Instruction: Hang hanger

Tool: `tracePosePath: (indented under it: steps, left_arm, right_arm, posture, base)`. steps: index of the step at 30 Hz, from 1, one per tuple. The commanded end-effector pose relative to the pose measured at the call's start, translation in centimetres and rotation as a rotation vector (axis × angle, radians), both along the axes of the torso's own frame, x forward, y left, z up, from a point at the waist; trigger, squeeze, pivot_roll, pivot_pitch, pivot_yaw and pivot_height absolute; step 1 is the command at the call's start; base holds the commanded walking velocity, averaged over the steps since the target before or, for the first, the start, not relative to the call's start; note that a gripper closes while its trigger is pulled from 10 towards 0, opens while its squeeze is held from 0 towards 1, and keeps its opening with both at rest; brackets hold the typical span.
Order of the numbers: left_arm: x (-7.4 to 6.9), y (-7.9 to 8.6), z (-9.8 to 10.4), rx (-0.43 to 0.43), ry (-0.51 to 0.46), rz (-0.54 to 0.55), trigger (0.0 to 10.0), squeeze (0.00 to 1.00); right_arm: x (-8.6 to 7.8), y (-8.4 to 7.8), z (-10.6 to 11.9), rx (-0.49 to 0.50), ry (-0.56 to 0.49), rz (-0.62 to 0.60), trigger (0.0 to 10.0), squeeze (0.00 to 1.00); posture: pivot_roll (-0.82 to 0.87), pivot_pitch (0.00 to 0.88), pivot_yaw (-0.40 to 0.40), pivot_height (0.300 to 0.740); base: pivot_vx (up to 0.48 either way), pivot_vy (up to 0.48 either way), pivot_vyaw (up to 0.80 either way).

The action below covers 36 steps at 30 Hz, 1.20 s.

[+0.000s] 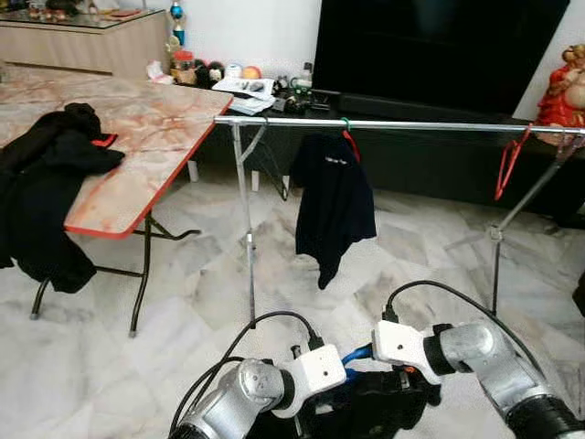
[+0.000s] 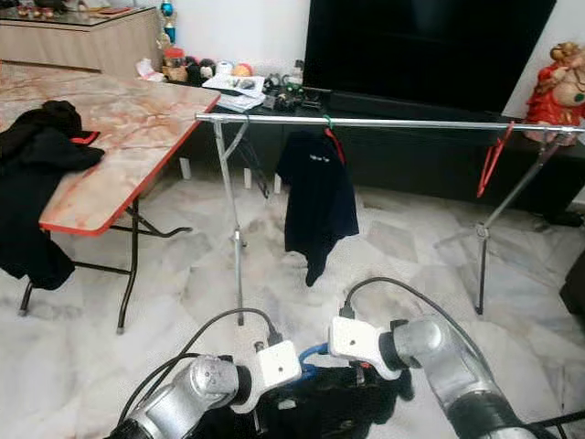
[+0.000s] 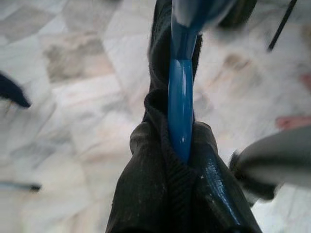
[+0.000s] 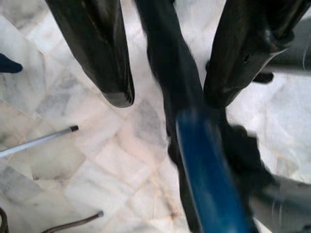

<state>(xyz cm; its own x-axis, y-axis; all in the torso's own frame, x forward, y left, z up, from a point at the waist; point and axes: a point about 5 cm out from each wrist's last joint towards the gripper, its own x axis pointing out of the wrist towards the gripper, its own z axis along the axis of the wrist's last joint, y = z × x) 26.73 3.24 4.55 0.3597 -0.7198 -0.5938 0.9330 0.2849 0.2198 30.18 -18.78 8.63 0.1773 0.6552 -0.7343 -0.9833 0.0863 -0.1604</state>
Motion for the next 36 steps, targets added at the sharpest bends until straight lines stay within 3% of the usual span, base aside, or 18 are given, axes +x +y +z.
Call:
tracePosePath:
  steps: [1, 10, 11, 12, 13, 14, 15, 16, 17, 18, 20, 24, 25, 28, 31, 33, 36]
  left_arm:
    - [0.7, -0.3, 0.7, 0.016, -0.049, 0.002, 0.0, 0.0]
    - [2.2, 1.4, 0.1, 0.093, -0.117, 0.175, 0.0, 0.0]
    - [2.5, 2.0, 0.2, 0.109, -0.147, 0.212, 0.0, 0.0]
    - [2.5, 2.0, 0.2, 0.109, -0.147, 0.212, 0.0, 0.0]
    - [3.3, 3.3, 0.6, 0.11, -0.193, 0.303, 0.0, 0.0]
    - [3.8, 4.0, 0.9, 0.108, -0.233, 0.352, 0.5, 0.0]
    - [4.1, 4.6, 1.3, 0.099, -0.269, 0.397, 3.5, 0.0]
    - [4.4, 5.3, 1.6, 0.085, -0.297, 0.441, 8.3, 0.0]
    - [4.6, 5.7, 1.8, 0.076, -0.312, 0.468, 8.3, 0.0]
    - [4.8, 6.6, 2.2, 0.045, -0.34, 0.533, 10.0, 0.0]
    - [5.0, 8.1, 2.9, -0.011, -0.383, 0.63, 10.0, 0.0]
    - [4.9, 9.6, 4.5, -0.135, -0.434, 0.722, 10.0, 0.0]
    - [4.6, 10.4, 5.0, -0.191, -0.445, 0.768, 10.0, 0.0]
    - [4.0, 11.4, 5.3, -0.272, -0.429, 0.83, 10.0, 0.0]
    - [2.7, 13.1, 4.8, -0.363, -0.366, 0.929, 10.0, 0.0]
    - [2.4, 13.5, 4.6, -0.384, -0.344, 0.956, 10.0, 0.0]
    - [0.6, 14.3, 3.2, -0.406, -0.292, 0.967, 10.0, 0.0]
  right_arm:
    - [0.2, -0.4, 0.7, -0.03, -0.027, 0.015, 10.0, 1.0]
    - [0.7, -2.4, 1.2, -0.05, -0.095, -0.117, 10.0, 1.0]
    - [0.5, -2.9, 1.2, -0.036, -0.1, -0.15, 10.0, 0.86]
    - [0.5, -2.9, 1.2, -0.036, -0.1, -0.15, 10.0, 0.86]
    - [0.2, -4.0, 1.0, -0.008, -0.122, -0.241, 10.0, 0.0]
    - [0.2, -4.6, 0.9, 0.015, -0.137, -0.31, 10.0, 0.0]
    - [0.2, -5.2, 0.8, 0.036, -0.154, -0.379, 10.0, 0.0]
    - [0.2, -5.8, 0.5, 0.051, -0.175, -0.45, 10.0, 0.0]
    - [0.2, -6.2, 0.3, 0.058, -0.189, -0.493, 10.0, 0.0]
    - [0.1, -6.8, -0.4, 0.078, -0.196, -0.596, 10.0, 0.0]
    - [-0.5, -7.7, -2.1, 0.093, -0.19, -0.753, 10.0, 0.0]
    - [-2.1, -8.6, -5.2, 0.119, -0.186, -1.004, 10.0, 0.0]
    - [-3.3, -8.8, -7.1, 0.099, -0.163, -1.125, 10.0, 0.0]
    - [-5.5, -8.9, -9.8, 0.072, -0.088, -1.3, 10.0, 0.0]
    - [-8.2, -7.8, -12.7, 0.049, 0.021, -1.454, 10.0, 0.0]
    - [-8.7, -7.4, -13.2, 0.056, 0.049, -1.48, 10.0, 0.0]
    - [-10.4, -5.7, -15.0, 0.077, 0.131, -1.585, 10.0, 0.0]
  posture:
    - [0.0, 0.0, -0.1, 0.74]
    - [0.01, 0.0, -0.096, 0.74]
    - [0.01, 0.0, -0.096, 0.74]
    - [0.01, 0.0, -0.096, 0.74]
    - [0.01, 0.0, -0.09, 0.74]
    - [0.0, 0.0, -0.086, 0.74]
    - [0.0, 0.0, -0.084, 0.74]
    - [0.0, 0.0, -0.082, 0.74]
    - [0.0, 0.0, -0.075, 0.74]
    - [-0.01, 0.0, -0.067, 0.74]
    - [0.0, 0.0, -0.061, 0.74]
    - [0.02, 0.0, -0.053, 0.74]
    - [0.02, 0.0, -0.049, 0.74]
    - [0.03, 0.0, -0.039, 0.74]
    - [0.03, 0.0, -0.029, 0.74]
    - [0.03, 0.0, -0.029, 0.74]
    - [0.05, 0.0, -0.019, 0.74]
  base:
    - [0.0, 0.0, 0.0]
    - [0.0, 0.0, 0.0]
    - [0.0, 0.0, 0.0]
    - [0.0, 0.0, 0.0]
    - [0.0, 0.0, 0.0]
    - [0.0, 0.0, 0.0]
    - [0.0, 0.0, 0.0]
    - [0.0, 0.0, 0.0]
    - [0.0, 0.0, 0.0]
    - [0.0, 0.0, 0.0]
    - [0.0, 0.0, 0.0]
    - [0.0, 0.0, 0.0]
    - [0.0, 0.0, 0.0]
    - [0.0, 0.0, 0.0]
    - [0.0, 0.0, 0.0]
    - [0.0, 0.0, 0.0]
    - [0.0, 0.0, 0.0]
